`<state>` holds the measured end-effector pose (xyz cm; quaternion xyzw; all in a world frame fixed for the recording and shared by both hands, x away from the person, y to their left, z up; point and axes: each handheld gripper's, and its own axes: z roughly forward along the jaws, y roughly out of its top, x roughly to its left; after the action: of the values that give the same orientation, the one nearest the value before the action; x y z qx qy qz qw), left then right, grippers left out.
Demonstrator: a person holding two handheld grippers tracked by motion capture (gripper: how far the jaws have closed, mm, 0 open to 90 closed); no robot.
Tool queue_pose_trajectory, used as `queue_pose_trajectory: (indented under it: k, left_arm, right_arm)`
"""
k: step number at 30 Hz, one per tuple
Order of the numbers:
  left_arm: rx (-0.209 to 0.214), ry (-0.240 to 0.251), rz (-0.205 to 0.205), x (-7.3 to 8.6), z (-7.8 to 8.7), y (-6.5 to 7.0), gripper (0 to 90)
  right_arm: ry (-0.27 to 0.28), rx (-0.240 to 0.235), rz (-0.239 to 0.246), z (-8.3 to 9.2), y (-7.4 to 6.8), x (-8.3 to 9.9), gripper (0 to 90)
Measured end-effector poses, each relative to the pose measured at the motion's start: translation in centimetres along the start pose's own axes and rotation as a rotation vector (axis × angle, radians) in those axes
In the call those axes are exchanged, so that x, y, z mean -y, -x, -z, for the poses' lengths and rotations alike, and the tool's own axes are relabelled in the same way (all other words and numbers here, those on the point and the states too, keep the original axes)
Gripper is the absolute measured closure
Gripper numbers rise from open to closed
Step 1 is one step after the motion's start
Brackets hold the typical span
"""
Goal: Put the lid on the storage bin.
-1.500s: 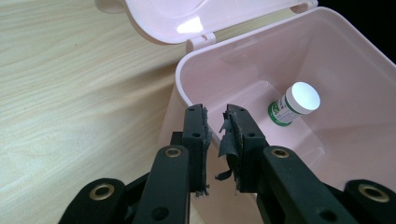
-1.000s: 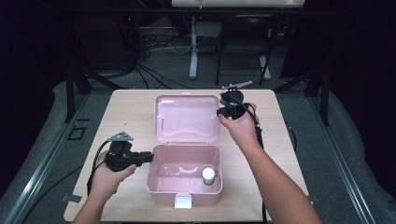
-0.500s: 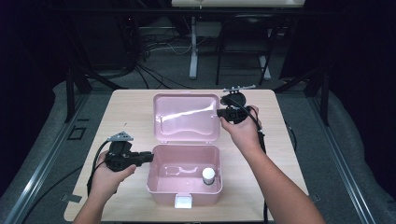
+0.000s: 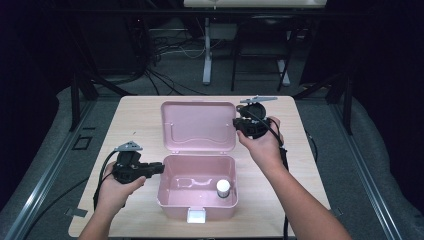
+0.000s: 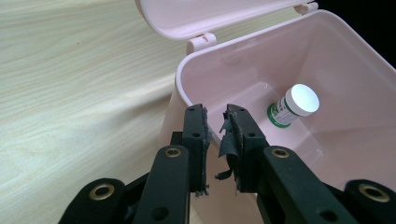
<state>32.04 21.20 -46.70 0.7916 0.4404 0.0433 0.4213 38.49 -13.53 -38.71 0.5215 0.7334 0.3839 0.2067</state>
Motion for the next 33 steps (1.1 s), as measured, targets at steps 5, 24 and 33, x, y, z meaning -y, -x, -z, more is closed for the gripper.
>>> queue_pose_trajectory:
  k: [5,24,33]
  left_arm:
    - [0.002,0.001,0.003,0.0,0.0,-0.1,78.6]
    - [0.001,0.002,0.005,0.0,0.0,0.0,78.6]
    - [0.004,0.004,0.005,0.0,0.0,-0.1,78.6]
  right_arm:
    - [0.014,-0.009,0.008,0.6,-0.2,0.3,87.1]
    - [0.079,-0.025,0.042,2.7,-0.8,1.9,87.6]
    - [0.107,-0.029,0.045,3.3,-1.0,2.6,87.6]
